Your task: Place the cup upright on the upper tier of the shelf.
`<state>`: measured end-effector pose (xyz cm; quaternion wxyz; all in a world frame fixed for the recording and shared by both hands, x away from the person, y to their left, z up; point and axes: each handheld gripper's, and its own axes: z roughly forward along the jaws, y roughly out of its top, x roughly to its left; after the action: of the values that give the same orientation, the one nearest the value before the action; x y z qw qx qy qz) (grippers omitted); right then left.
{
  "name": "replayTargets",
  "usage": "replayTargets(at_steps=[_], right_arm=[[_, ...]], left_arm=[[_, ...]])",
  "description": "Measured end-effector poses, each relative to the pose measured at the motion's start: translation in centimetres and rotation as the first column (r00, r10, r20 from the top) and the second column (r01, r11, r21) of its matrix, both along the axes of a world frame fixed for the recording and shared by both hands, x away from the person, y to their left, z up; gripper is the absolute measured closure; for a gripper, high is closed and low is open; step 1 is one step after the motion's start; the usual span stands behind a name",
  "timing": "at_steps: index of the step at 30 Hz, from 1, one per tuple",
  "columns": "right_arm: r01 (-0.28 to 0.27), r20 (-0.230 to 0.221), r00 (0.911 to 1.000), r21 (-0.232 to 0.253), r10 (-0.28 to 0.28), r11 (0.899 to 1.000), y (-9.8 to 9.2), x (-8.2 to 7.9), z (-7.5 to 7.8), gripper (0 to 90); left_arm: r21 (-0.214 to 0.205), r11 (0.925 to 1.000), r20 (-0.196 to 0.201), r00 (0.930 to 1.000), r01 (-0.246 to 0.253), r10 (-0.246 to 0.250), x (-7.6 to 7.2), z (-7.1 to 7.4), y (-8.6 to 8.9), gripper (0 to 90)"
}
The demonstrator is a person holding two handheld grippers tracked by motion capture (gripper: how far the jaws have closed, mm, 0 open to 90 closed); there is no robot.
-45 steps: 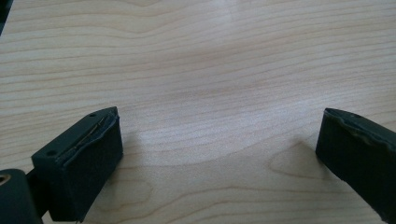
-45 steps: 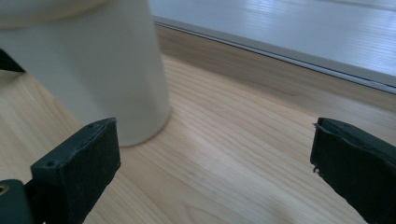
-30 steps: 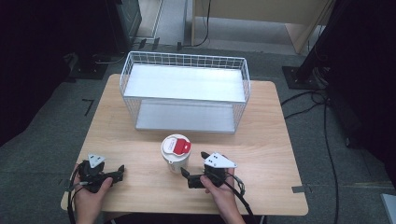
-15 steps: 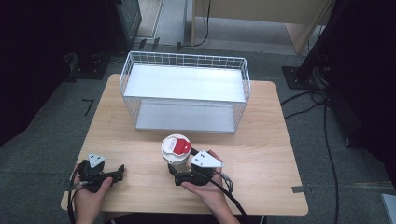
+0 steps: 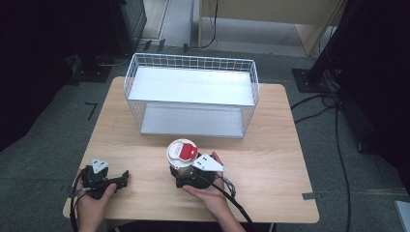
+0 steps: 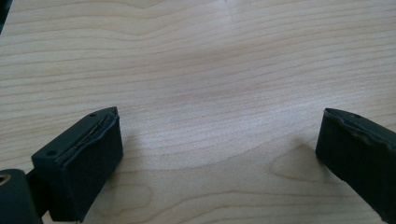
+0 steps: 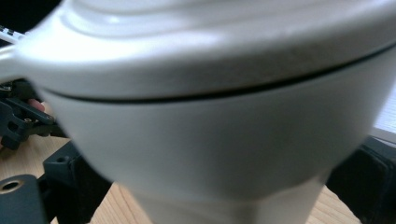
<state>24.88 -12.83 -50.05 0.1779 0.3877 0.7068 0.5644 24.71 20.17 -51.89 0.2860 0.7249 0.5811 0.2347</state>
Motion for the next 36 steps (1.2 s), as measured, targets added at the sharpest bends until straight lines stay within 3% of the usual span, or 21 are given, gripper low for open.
replayTargets(at_steps=[3, 6, 23, 36], right_arm=[[-0.003, -0.004, 1.0, 0.01, 0.003, 1.0, 0.2, 0.3, -0.2, 5.1], [-0.001, 0.024, 0.9997, -0.009, 0.002, 1.0, 0.3, 0.3, -0.3, 6.6], [0.06, 0.08, 0.9951, -0.013, -0.059, 0.998, 0.5, -0.8, -0.4, 8.4], [0.094, 0.158, 0.9828, 0.024, -0.096, 0.995, 0.1, -1.0, 2.0, 8.5]], left_arm=[[0.0, 1.0, 0.0, 1.0, 0.0, 0.0, 0.0, 0.0, 0.0, 0.9], [0.0, 1.0, 0.0, 1.0, 0.0, 0.0, 0.0, 0.0, 0.0, 0.9], [0.0, 1.0, 0.0, 1.0, 0.0, 0.0, 0.0, 0.0, 0.0, 0.9], [-0.001, 1.0, 0.002, 1.0, -0.002, 0.002, 0.0, 0.0, 0.0, 0.9]])
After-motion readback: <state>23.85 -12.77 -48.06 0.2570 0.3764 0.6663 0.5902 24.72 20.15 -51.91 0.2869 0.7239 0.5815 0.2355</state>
